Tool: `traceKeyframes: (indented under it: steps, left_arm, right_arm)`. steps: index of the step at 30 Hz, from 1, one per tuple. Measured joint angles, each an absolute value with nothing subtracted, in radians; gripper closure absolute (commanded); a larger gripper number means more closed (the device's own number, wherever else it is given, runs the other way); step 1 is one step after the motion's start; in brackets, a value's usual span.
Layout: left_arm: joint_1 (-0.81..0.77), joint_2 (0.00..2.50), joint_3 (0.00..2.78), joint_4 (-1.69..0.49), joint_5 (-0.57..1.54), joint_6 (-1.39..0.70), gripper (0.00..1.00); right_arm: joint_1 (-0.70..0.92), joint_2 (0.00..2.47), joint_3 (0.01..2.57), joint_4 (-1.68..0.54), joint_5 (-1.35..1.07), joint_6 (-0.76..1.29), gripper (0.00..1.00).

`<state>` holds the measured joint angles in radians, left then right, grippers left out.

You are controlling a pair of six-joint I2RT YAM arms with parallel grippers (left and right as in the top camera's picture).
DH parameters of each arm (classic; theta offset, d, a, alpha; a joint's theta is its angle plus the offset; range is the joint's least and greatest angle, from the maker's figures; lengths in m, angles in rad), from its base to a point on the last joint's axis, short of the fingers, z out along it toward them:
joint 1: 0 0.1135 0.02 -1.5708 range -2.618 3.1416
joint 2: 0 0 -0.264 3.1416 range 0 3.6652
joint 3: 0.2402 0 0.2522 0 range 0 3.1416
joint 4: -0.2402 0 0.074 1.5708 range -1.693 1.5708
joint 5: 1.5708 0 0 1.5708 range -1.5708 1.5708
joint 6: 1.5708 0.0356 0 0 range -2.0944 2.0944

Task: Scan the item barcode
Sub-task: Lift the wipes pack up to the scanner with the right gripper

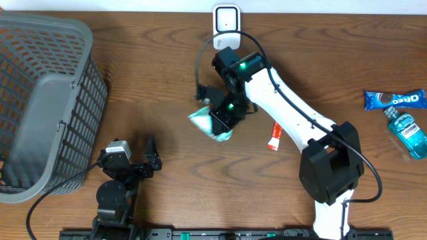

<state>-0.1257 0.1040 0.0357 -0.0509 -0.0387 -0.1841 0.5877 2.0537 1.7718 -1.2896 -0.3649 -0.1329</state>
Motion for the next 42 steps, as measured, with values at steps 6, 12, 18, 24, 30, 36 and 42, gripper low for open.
traceKeyframes:
  steps: [6,12,18,24,30,36,42]
  left_arm:
    - [-0.126,0.104,0.036,-0.051,-0.039,-0.184,0.02]
    - [-0.126,0.104,0.036,-0.051,-0.038,-0.184,0.02]
    - [-0.126,0.104,0.036,-0.051,-0.039,-0.184,0.02]
    - [-0.126,0.104,0.036,-0.051,-0.039,-0.184,0.02]
    - [-0.126,0.104,0.036,-0.051,-0.039,-0.184,0.02]
    - [-0.126,0.104,0.036,-0.051,-0.039,-0.184,0.02]
    - [-0.126,0.104,0.036,-0.051,-0.039,-0.184,0.02]
  right_arm:
    - [0.586,2.054,1.772,-1.161,-0.146,0.130,0.99]
    - [0.585,2.075,1.772,-1.004,-0.002,0.255,0.99]
    - [0.570,2.186,1.772,-0.891,0.049,0.270,0.99]
    - [0.537,2.241,1.790,-0.768,0.061,0.271,0.99]
    - [0.461,2.305,1.958,-0.698,0.068,0.275,0.99]
    - [0.420,2.448,2.188,-0.690,0.081,0.278,0.99]
    - [0.427,2.615,2.417,-0.685,0.089,0.278,0.99]
